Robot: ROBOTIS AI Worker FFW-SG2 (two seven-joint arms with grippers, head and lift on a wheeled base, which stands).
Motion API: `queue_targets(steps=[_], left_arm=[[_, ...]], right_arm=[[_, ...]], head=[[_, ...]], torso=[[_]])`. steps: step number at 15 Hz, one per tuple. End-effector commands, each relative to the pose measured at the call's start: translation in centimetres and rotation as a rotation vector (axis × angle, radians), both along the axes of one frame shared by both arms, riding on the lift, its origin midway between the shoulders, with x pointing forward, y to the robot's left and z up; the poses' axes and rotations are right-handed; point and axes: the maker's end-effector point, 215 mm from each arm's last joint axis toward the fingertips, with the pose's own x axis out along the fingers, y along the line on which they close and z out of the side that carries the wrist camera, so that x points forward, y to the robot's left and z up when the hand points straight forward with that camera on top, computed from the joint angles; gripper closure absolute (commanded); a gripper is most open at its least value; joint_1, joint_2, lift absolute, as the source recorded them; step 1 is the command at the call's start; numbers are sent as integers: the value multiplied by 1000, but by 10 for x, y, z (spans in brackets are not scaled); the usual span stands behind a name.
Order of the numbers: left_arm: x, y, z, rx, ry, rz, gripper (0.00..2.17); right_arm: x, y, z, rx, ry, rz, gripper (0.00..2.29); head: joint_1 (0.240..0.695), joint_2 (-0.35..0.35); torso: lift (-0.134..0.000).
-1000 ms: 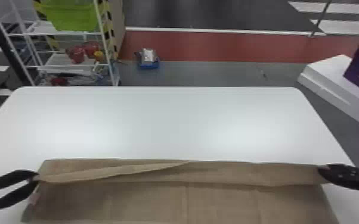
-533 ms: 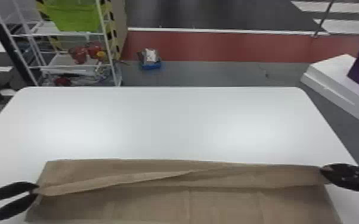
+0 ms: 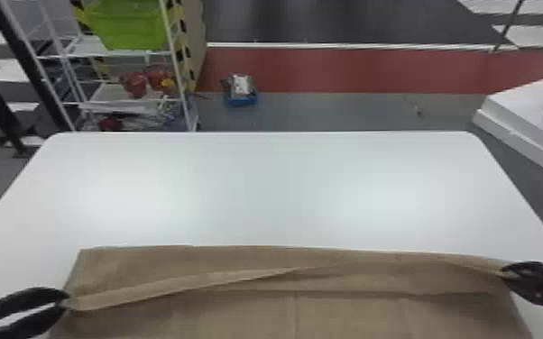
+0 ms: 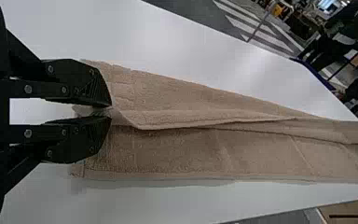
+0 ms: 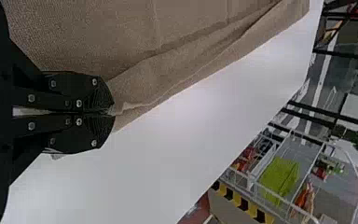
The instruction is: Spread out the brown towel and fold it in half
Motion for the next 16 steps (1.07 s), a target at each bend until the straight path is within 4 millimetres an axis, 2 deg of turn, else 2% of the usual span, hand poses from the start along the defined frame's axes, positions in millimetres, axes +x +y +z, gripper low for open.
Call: queue_targets(steps=[1, 4, 6, 8, 10, 12, 15, 16], left_arm=[[-2, 5, 5, 11, -14, -5, 977], [-4, 13, 7, 21, -25, -11, 977], [-1, 13, 3, 11, -22, -8, 977], [2, 13, 3, 3, -26, -3, 977], [2, 14, 2, 2, -24, 0, 977], [1, 14, -1, -4, -20, 2, 977], [1, 15, -4, -10, -18, 9, 977], [1, 14, -4, -12, -18, 7, 977]], right_arm=[[-16, 9, 6, -78, -84, 94, 1106], [-25, 1, 10, -137, -140, 131, 1106], [-36, 7, -3, -217, -164, 209, 1106], [-30, -3, -1, -236, -185, 209, 1106], [-38, 3, 0, -270, -218, 258, 1106], [-60, 19, -15, -336, -229, 366, 1109], [-64, 6, -26, -377, -195, 381, 1109], [-67, 7, -29, -394, -197, 402, 1109]], head=[[695, 38], [695, 61], [695, 66], [695, 74], [695, 74], [695, 72], [695, 101], [695, 101]], torso=[[-134], [-134], [-134], [-134], [-134], [-134], [-134], [-134]])
